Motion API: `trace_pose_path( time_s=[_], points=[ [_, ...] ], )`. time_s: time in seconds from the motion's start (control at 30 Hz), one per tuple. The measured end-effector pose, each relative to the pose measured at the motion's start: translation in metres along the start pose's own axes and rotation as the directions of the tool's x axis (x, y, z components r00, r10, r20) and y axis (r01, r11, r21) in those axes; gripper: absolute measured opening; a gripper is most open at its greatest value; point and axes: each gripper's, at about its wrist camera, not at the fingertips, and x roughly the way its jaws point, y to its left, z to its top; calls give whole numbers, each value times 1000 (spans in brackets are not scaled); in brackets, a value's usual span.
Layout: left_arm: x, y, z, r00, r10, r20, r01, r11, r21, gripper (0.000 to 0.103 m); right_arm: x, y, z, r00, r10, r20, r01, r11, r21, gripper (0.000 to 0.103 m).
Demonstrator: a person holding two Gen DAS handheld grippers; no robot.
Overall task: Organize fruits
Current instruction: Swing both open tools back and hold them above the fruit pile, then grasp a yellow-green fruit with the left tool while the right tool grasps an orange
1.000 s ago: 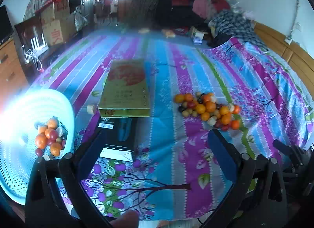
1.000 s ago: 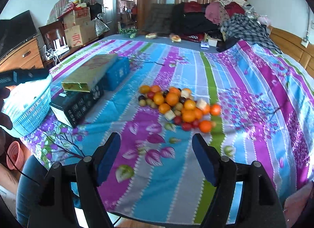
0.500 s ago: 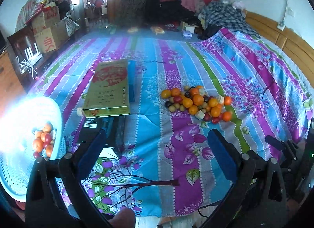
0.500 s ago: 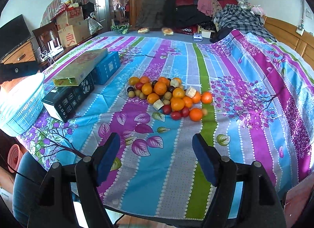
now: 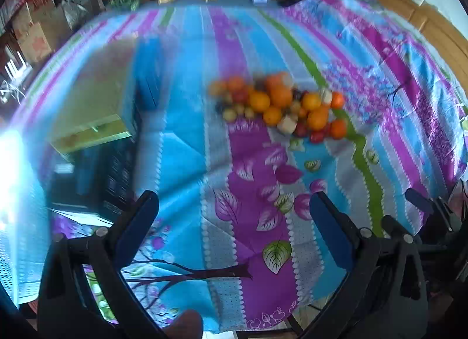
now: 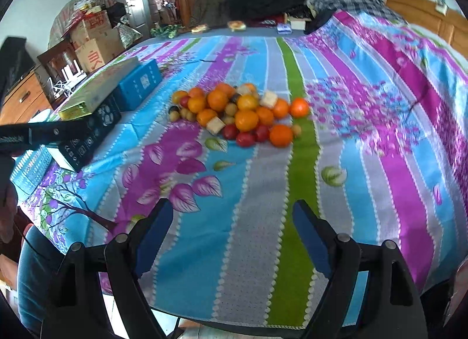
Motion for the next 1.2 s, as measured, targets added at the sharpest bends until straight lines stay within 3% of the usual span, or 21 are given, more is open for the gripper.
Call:
trace_pose_path(
  time_s=[0.13, 0.37, 0.5, 0.57, 0.77, 1.13, 1.2],
  points=[
    [26, 3, -8, 998, 0, -65, -1, 1000, -8, 103, 7, -18, -12, 1000, -4, -23, 5, 999, 38, 86],
    [41, 1, -13, 993, -15, -114, 15, 1000, -5, 101, 15, -34, -20, 1000, 6, -29, -4, 998, 63, 86],
    [51, 9, -8, 991, -37, -126, 31, 998, -48, 88, 16, -33, -19, 1000, 20, -19, -19, 998, 53, 86],
    [55, 12, -2, 991, -42, -124, 34, 998, -59, 84, 17, -32, -17, 999, 30, -14, -29, 999, 44, 86],
    [68, 18, 18, 991, -86, -103, 77, 993, -94, 83, 23, -34, -11, 999, 31, -17, -31, 999, 42, 86],
    [104, 32, 52, 991, -133, -28, 129, 985, -112, 68, 37, -41, -12, 999, 24, -46, -22, 999, 42, 86],
    [112, 31, 57, 990, -143, -18, 140, 985, -103, 61, 41, -42, -12, 998, 25, -54, -23, 999, 42, 86]
  ],
)
